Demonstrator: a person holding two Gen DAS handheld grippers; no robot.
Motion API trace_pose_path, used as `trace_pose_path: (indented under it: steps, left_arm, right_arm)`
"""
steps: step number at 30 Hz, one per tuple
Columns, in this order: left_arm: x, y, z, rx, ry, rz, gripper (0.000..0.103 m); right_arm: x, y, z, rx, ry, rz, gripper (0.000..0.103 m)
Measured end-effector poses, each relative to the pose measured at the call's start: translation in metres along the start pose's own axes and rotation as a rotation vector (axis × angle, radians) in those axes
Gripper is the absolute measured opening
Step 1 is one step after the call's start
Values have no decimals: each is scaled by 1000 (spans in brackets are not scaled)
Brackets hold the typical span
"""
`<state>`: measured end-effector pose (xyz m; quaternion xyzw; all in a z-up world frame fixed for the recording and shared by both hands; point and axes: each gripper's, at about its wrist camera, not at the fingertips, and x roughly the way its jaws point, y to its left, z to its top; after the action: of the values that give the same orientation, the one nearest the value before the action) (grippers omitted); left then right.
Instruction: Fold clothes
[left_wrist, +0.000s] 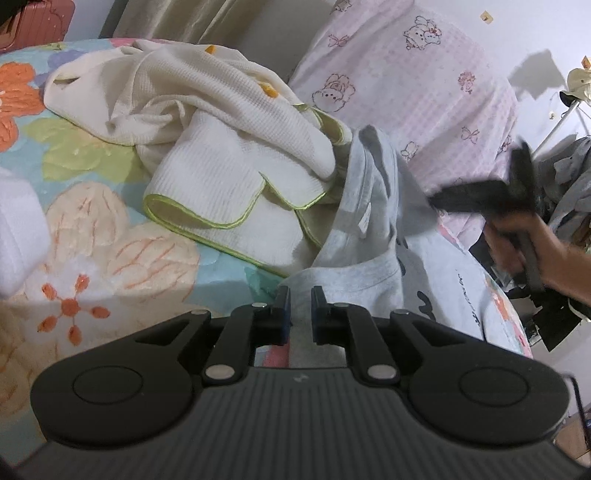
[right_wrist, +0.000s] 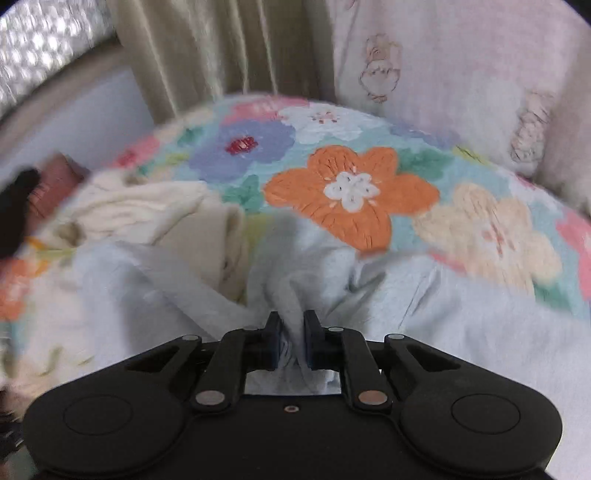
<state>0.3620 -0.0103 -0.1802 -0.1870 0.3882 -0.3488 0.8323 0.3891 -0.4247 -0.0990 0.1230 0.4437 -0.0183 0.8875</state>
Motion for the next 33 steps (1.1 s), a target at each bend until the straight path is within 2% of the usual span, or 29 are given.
trace_pose_path:
  steps: [4, 5, 6, 8, 11, 14, 17, 18, 19, 20, 21, 22, 23, 25, 27, 29, 30, 31, 33]
  left_arm:
    - [-1, -4, -1, 8, 4, 8, 9]
    - [-1, -5, -1, 12, 4, 5, 9]
    - [-2, -7, -1, 19, 5, 4, 9]
    - [-3, -12, -2, 42, 3, 7, 9]
    - [-2, -18, -4, 87, 6, 25, 14]
    - [1, -18, -5, 92, 18, 27, 14]
    - [3, -17, -6, 85, 26, 10, 14]
    - [5, -17, -6, 91, 29, 6, 14]
    - [7, -18, -7, 97, 31, 5, 14]
    - [9, -18, -7, 102, 34, 5, 14]
    - [11, -19, -7, 108, 36, 5, 14]
    - [14, -18, -7, 109, 44, 3, 14]
    - [16, -18, -8, 109, 54, 0, 14]
    - [21, -19, -9, 115, 71, -4, 15]
    - [22, -21, -12, 136, 85, -7, 29]
    - [24, -24, -14, 157, 99, -10, 30]
    - [25, -25, -15, 167, 106, -11, 30]
    - [25, -25, -16, 171, 107, -12, 30]
    - [25, -23, -16, 165, 105, -15, 30]
  right_arm:
    - [-16, -16, -48, -6, 168, -99, 17]
    - [-18, -20, -56, -4, 207, -123, 22]
    - [-23, -23, -57, 18, 217, -140, 39]
    - [-33, -28, -59, 64, 234, -173, 53]
    - [-53, -21, -46, 63, 173, -187, 53]
    - [-63, 1, -30, -79, 72, -197, 53]
    - [-50, 18, -15, -240, 24, -226, 55]
    - [-40, 22, -9, -275, 21, -225, 62]
    - [-30, 24, -4, -298, 32, -224, 64]
    - [-21, 25, 3, -298, 58, -226, 61]
    - [-12, 27, 10, -299, 83, -228, 22]
    - [-2, 29, 17, -299, 109, -230, 3]
    - [3, 30, 25, -290, 120, -225, 2]
    - [-10, 31, 54, -224, 21, -195, 2]
    - [-27, 27, 89, -124, -89, -167, 2]
    - [-40, 20, 122, 17, -180, -118, 2]
    - [-45, 15, 137, 90, -221, -92, 6]
    - [-45, 11, 146, 160, -248, -62, 12]
    - [-40, 7, 157, 259, -291, -9, 13]
